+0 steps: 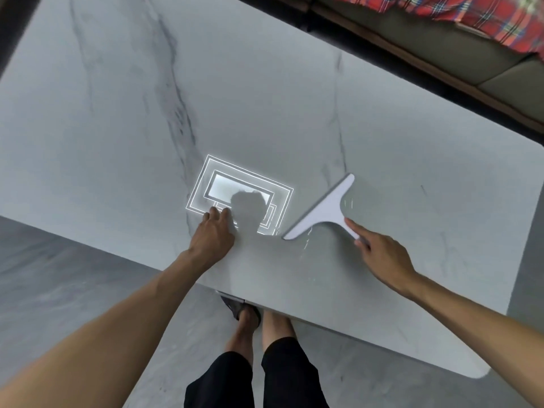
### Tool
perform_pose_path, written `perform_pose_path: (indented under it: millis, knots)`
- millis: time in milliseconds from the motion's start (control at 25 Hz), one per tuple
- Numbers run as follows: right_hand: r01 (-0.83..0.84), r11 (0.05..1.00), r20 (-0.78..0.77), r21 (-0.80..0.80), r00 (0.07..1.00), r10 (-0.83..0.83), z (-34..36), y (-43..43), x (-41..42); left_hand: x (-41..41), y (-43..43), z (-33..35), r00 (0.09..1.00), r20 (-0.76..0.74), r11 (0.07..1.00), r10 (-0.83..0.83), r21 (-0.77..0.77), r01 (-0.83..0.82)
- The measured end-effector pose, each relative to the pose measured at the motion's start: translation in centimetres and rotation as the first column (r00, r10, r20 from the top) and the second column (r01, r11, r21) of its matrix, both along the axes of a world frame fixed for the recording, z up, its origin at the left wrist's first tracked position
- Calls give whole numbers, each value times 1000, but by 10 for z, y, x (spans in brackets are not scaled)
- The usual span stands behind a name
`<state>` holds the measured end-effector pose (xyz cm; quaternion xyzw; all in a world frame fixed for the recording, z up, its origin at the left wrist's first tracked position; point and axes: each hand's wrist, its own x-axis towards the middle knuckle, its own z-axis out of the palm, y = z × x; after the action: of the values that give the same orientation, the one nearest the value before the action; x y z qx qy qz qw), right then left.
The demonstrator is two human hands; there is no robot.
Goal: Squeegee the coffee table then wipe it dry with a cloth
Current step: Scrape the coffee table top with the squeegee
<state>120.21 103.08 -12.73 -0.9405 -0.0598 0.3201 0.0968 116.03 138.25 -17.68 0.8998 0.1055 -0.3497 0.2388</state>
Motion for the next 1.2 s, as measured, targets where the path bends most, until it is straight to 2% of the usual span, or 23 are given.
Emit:
perform_pose_path:
  millis: [160,280,400,520,640,760,800,960,1080,1200]
  knots:
    - [98,993,38,-70,995,-95,20,-43,-21,-16,-7,1,1000,-2,1000,-4,-24,4]
    - [153,985,92,-81,985,-145,34,-53,-26,-23,-10,3,997,67,998,49,-29,-47]
    - [0,993,141,-121,990,17,37,-35,-31,-30,-5,4,975,158,987,158,-19,-157]
    - [-240,970,87,50,968,235,21,29,-41,-44,10,-1,939,211,958,272,35,-285]
    - [-427,875,-13,228,897,442,-9,121,-51,-60,29,-7,906,231,919,353,94,-382]
    - [-565,771,6,294,807,590,-40,194,-53,-66,47,-14,840,249,852,482,92,-516]
    - [-571,762,1,305,800,600,-46,207,-51,-66,51,-16,827,234,837,511,85,-541]
    - [-463,839,3,287,876,483,-57,183,-42,-63,38,-16,891,173,899,420,57,-434]
    - [-343,916,4,209,937,350,-48,99,-41,-61,6,-12,944,207,965,258,-16,-261]
    - [-192,977,-2,90,981,193,-31,9,-49,-55,-27,-14,974,167,989,151,-22,-149]
